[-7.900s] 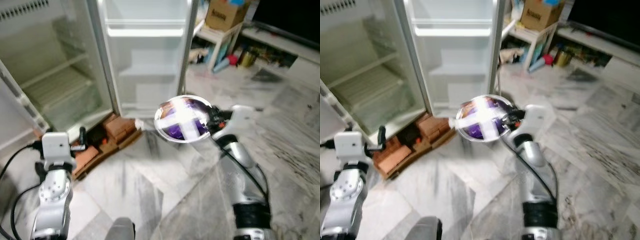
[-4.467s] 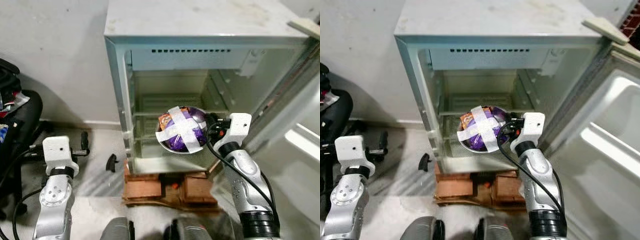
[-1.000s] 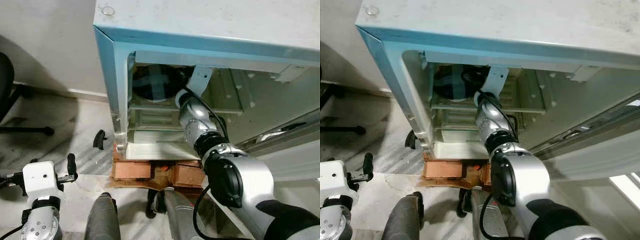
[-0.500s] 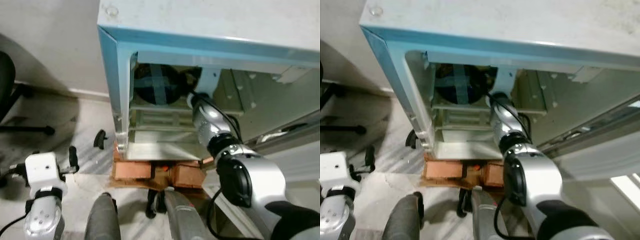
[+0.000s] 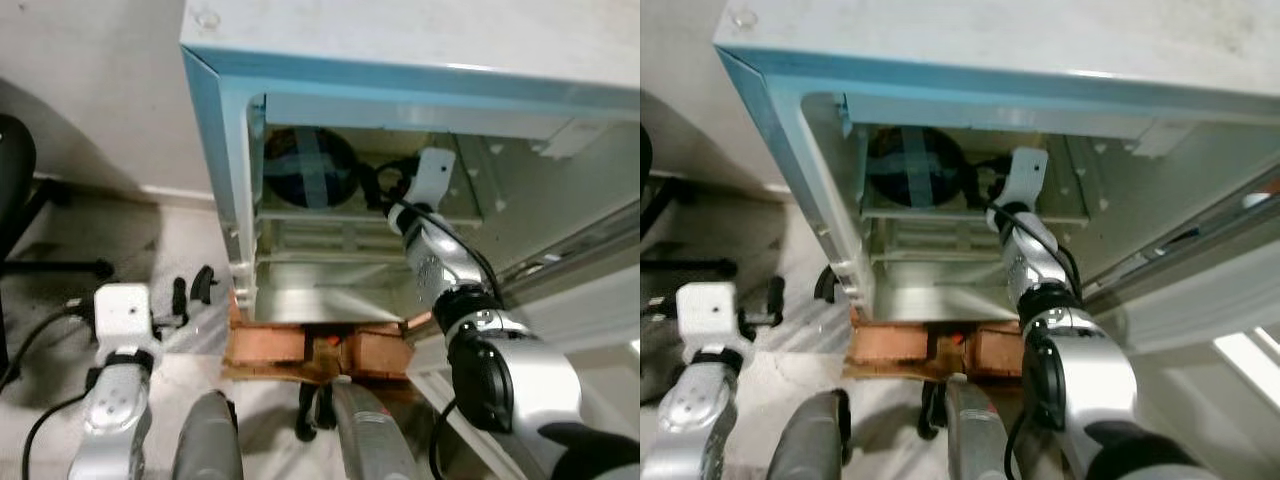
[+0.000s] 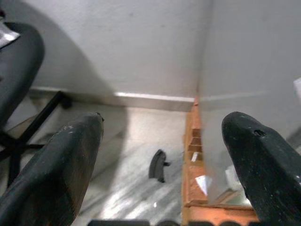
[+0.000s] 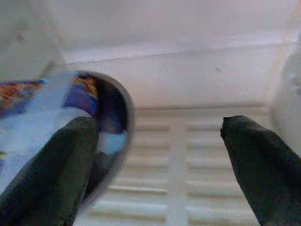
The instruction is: Restocking fridge
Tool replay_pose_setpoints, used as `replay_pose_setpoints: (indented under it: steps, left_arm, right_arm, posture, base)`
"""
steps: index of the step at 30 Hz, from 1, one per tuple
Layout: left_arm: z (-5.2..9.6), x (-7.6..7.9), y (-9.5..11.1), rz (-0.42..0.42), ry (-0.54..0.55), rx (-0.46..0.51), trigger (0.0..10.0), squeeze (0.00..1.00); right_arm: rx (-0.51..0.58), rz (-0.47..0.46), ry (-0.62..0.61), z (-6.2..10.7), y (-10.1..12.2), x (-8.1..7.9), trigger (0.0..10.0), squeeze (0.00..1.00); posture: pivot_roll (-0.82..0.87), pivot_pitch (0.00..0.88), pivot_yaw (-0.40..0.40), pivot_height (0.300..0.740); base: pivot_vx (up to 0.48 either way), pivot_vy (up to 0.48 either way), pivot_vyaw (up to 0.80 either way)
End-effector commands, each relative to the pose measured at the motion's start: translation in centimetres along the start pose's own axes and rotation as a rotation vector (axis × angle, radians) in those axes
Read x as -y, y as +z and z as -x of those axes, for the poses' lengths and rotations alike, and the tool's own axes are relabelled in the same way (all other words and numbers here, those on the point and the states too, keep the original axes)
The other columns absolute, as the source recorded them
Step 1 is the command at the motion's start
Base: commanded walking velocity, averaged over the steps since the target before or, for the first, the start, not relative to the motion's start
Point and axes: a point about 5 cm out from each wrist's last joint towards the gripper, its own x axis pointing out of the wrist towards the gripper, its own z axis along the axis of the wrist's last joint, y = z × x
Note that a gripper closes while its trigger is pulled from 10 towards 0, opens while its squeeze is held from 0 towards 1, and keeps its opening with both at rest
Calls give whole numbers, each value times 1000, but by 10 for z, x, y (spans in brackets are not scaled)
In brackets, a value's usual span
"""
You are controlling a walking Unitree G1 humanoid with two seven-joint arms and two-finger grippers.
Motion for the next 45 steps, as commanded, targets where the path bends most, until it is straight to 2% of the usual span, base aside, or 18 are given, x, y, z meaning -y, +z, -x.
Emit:
replay_pose_setpoints:
  steps: [1,2,3,4,5,7,9,11,13,16,19,23,29,32,36,45]
  left_arm:
    - [-1,6,-4,7,-23,-15,10000,0]
    - [-2,7,-3,4,-31,-9,10000,0]
    - [-4,8,-3,0,-40,-4,10000,0]
    - [-5,10,-3,-7,-55,1,10000,0]
    - [-5,11,-4,-15,-64,5,10000,0]
    - [-6,12,-4,-27,-75,12,10000,0]
    - [-9,17,-1,-45,-85,42,10000,0]
    - [-11,18,1,-40,-82,50,10000,0]
    - [-13,18,1,-35,-80,53,10000,0]
    - [-14,18,2,-32,-79,56,10000,0]
    - [-18,23,3,-28,-103,63,10000,0]
    - [-22,26,3,-22,-104,71,10000,0]
    - [-20,27,-1,-16,-100,63,10000,0]
    - [-20,26,-3,-18,-101,57,10000,0]
    - [-23,25,-5,-34,-127,45,10000,0]
    - [-36,22,-4,-67,-177,40,10000,0]
  right_arm:
    - [-5,10,33,3,1,4,10000,1000]
    - [-4,12,46,4,2,3,10000,1000]
    - [2,16,58,6,1,3,10000,737]
    - [21,47,74,11,1,3,10000,329]
    - [33,71,77,15,0,4,10000,0]
    - [48,92,78,22,-2,5,10000,0]
    - [90,94,37,43,-11,13,10000,0]
    - [89,85,-14,53,-19,18,10000,0]
    - [79,102,-99,71,-31,24,10000,0]
    - [66,78,-164,84,-38,26,10000,0]
    - [52,86,-170,96,-40,27,10000,0]
    - [12,85,-192,100,-43,35,10000,0]
    - [-13,66,-208,103,-46,40,10000,0]
    - [-21,110,-229,108,-49,41,10000,0]
    - [-23,54,-287,117,-55,45,10000,0]
    - [-22,45,-300,124,-57,49,10000,0]
  posture:
    - [135,173,-102,740]
    - [132,170,-100,740]
    - [124,160,-103,740]
    - [121,156,-105,740]
    - [121,146,-111,740]
    - [122,143,-114,740]
    - [137,122,-128,740]
    - [137,122,-128,740]
    - [127,108,-108,740]
    - [111,108,-97,740]
    - [102,102,-104,740]
    - [93,91,-116,740]
    - [92,82,-114,740]
    - [93,77,-91,740]
    - [80,65,-45,740]
    - [58,57,-9,740]
  base:
    - [0,0,0]
    - [0,0,0]
    - [0,0,0]
    - [0,0,0]
    - [0,0,0]
    - [0,0,0]
    - [0,0,0]
    - [0,0,0]
    - [0,0,0]
    - [0,0,0]
    - [0,0,0]
    - [-186,0,0]
    - [-269,0,0]
    - [-274,0,0]
    - [-272,0,0]
    - [-273,0,0]
